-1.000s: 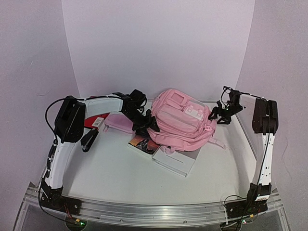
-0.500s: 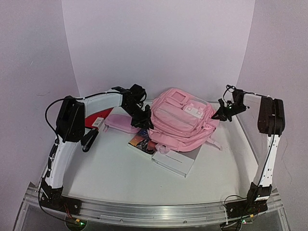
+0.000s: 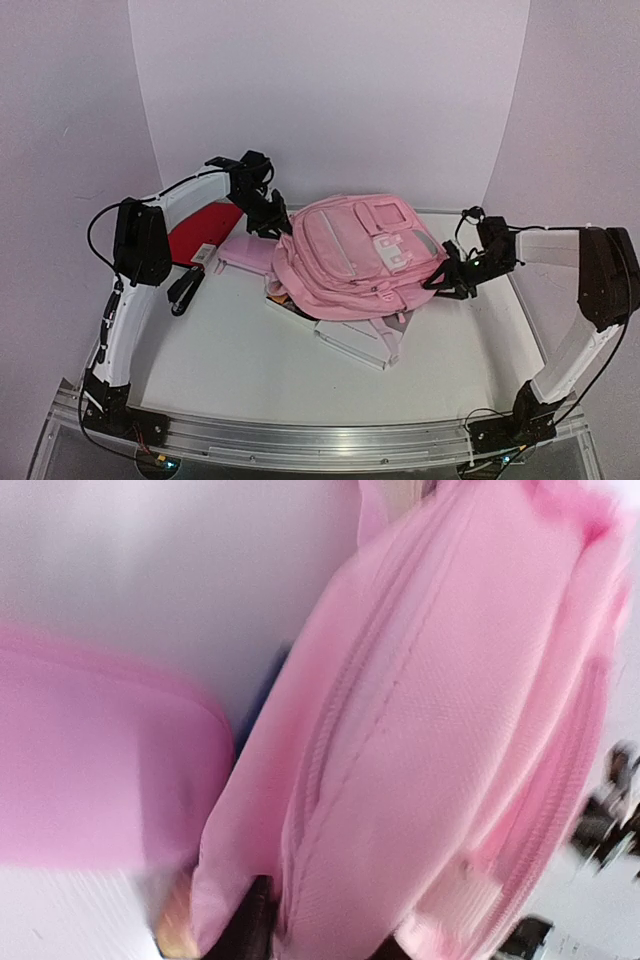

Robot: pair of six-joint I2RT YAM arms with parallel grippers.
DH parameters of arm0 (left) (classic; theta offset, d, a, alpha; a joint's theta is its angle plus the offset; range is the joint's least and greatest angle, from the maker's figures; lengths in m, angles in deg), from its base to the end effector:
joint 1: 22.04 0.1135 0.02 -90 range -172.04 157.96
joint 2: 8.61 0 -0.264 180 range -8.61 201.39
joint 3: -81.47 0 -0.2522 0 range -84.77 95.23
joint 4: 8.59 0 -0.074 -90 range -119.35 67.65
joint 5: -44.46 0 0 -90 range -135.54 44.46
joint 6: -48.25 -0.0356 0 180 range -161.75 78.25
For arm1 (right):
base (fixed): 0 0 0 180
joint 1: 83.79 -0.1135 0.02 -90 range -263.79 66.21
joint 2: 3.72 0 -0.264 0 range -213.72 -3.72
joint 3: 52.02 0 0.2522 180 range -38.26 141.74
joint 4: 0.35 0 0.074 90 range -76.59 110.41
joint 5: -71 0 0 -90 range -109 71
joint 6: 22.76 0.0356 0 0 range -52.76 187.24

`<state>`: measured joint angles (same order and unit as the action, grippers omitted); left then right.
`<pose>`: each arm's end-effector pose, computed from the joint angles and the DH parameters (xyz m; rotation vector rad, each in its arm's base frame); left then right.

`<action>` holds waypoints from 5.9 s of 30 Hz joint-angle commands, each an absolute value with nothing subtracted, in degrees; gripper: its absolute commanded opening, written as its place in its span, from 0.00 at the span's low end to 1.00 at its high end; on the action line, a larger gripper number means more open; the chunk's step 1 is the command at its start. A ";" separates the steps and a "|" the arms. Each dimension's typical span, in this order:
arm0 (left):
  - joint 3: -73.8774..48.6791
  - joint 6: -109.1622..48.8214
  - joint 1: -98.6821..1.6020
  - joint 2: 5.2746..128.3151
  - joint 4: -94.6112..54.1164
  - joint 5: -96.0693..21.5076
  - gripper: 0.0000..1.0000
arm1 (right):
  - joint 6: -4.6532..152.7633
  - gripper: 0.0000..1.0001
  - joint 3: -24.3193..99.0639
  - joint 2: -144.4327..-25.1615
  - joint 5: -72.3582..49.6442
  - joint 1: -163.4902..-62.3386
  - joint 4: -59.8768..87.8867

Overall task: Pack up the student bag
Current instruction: Adjust the student bag at the center of the board, then unzip the student bag at the center of the board.

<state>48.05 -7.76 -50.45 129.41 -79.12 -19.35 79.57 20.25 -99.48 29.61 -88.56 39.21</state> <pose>0.4459 -0.2590 0.2341 0.0262 2.8180 -0.9236 0.3187 0.0534 0.1887 -0.1071 2.5582 1.2275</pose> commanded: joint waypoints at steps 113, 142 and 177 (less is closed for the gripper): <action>27.29 7.23 -83.12 121.29 -71.53 -54.14 0.00 | 51.23 0.69 20.43 -104.07 2.73 -105.69 36.69; 24.65 -5.21 -82.32 113.47 -64.60 -36.42 0.00 | 28.28 0.62 26.69 -92.50 11.66 -93.16 47.04; 23.41 -4.65 -81.16 107.21 -56.18 -31.83 0.00 | 22.37 0.37 20.20 -95.55 13.85 -112.32 27.78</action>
<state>23.25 -5.31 -81.04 114.18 -62.38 -35.72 26.78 21.86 -97.76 15.23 -111.77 29.83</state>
